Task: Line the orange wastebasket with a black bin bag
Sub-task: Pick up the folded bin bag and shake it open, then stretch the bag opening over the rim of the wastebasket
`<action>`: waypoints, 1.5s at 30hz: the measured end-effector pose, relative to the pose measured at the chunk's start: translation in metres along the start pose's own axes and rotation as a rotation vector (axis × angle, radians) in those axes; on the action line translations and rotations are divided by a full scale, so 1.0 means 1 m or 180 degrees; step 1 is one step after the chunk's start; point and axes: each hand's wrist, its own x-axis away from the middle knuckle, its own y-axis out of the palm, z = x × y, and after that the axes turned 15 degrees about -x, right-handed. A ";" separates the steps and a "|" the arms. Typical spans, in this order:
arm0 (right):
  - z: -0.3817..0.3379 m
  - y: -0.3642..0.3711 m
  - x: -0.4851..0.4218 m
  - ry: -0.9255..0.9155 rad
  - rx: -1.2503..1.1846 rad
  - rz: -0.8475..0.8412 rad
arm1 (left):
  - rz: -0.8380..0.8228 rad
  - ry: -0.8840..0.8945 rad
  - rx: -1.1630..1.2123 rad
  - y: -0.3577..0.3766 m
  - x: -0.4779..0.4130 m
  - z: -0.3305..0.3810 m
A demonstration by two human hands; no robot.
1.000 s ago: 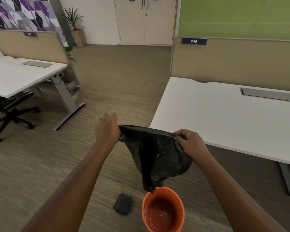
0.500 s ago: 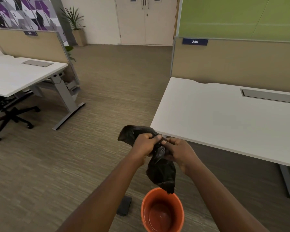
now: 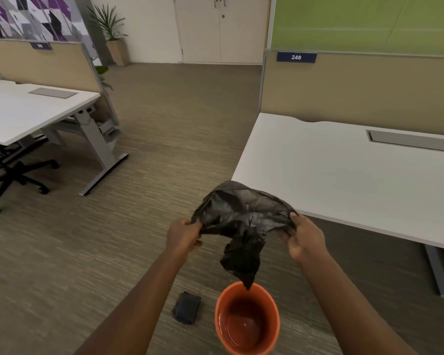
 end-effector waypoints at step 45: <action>0.010 -0.149 -0.044 -0.1369 0.4704 -0.0444 | 0.0010 0.0718 -0.1045 0.075 0.003 -0.051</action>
